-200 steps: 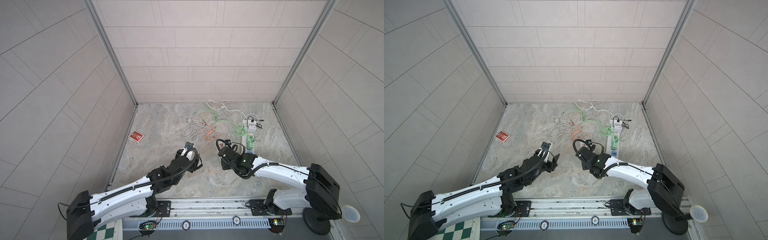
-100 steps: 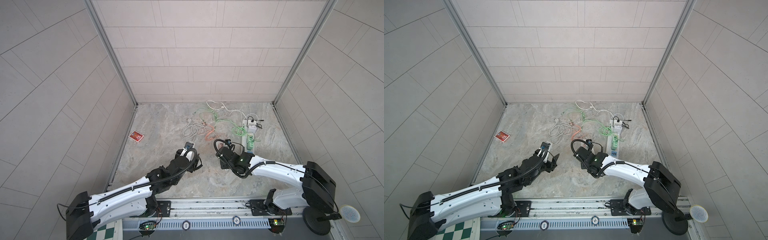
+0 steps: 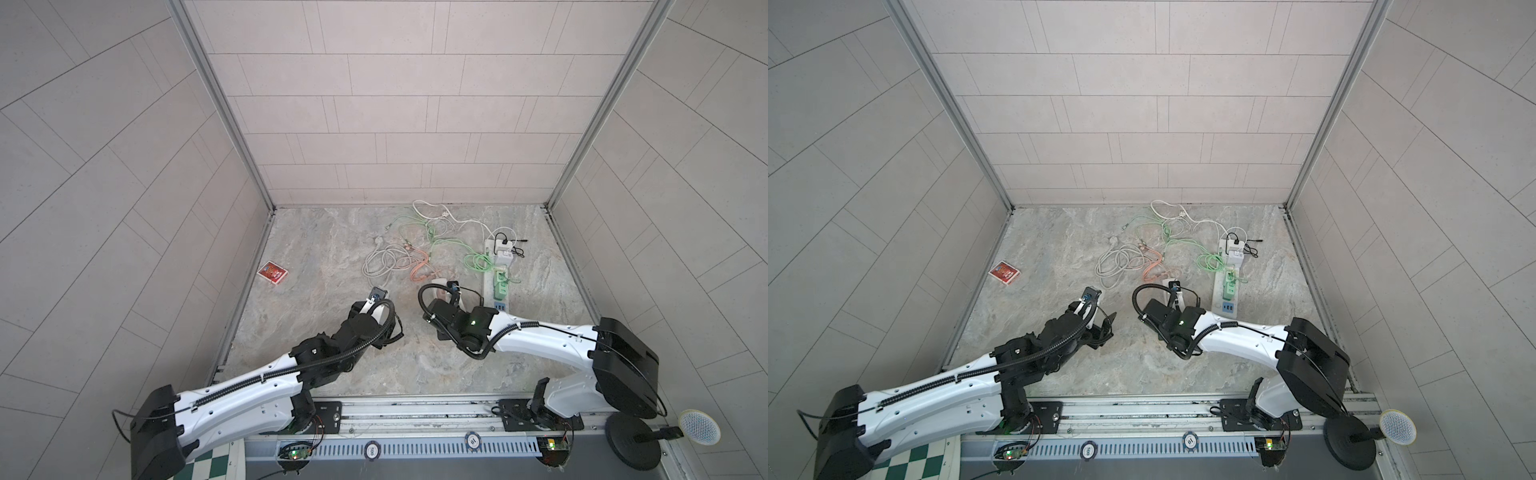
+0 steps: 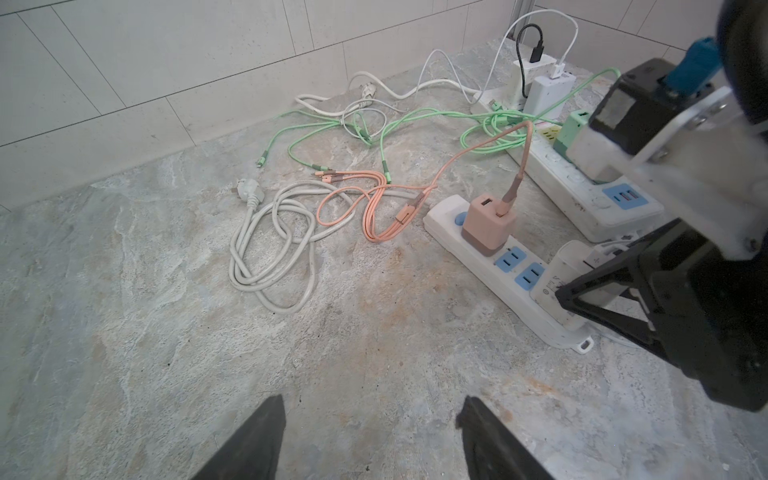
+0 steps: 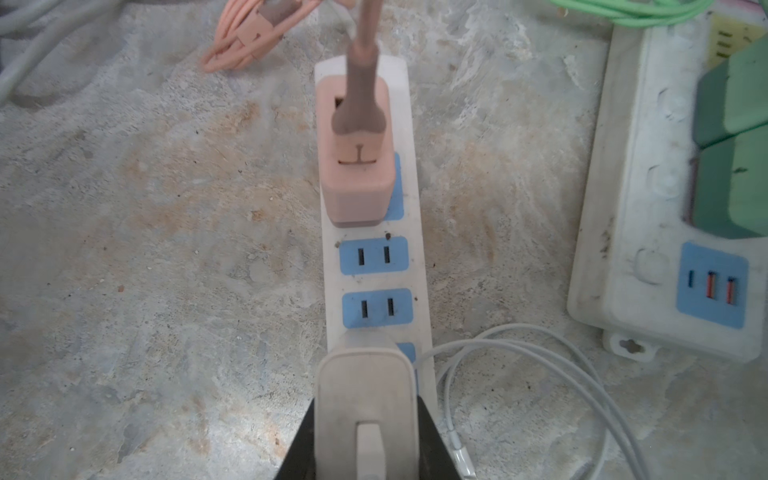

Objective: Insert plugs into power strip
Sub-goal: Insert the plug into the socket.

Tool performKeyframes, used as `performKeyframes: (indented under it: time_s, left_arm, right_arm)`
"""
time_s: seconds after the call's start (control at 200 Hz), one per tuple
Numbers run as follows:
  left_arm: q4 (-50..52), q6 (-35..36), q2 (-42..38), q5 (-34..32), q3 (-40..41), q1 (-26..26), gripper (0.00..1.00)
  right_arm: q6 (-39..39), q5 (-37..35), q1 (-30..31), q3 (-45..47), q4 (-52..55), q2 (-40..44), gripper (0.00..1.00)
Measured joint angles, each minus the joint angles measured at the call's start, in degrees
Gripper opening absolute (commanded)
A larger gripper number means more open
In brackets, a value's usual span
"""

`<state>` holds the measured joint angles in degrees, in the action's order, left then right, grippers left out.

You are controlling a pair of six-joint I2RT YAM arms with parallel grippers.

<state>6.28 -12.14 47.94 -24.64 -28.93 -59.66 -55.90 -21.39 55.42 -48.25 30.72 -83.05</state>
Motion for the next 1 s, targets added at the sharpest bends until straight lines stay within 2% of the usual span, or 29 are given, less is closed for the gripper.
performKeyframes:
  time_s: [0.075, 0.235, 0.615, 0.816, 1.001]
  left_arm:
    - [0.3, 0.3, -0.9, 0.0, 0.0, 0.0, 0.72]
    - [0.6, 0.6, -1.9, 0.4, 0.0, 0.0, 0.72]
    - [0.5, 0.1, -1.9, 2.3, 0.4, 0.0, 0.73]
    - [-0.6, 0.0, -1.4, 4.6, 0.5, 0.0, 0.75]
    - [-3.2, 0.0, 0.8, 10.4, 0.5, 0.0, 0.76]
  right_arm:
    - [-0.9, -0.1, 0.1, 0.0, 0.3, 0.1, 0.05]
    - [-1.6, 0.9, 0.1, 0.0, 2.2, 1.2, 0.25]
    - [0.6, 3.8, -0.7, -5.0, 12.0, 5.0, 0.46]
    - [0.6, 3.7, -1.4, -4.1, 13.9, 11.1, 0.46]
    - [1.4, 2.9, -4.3, 0.0, 15.2, 22.2, 0.41]
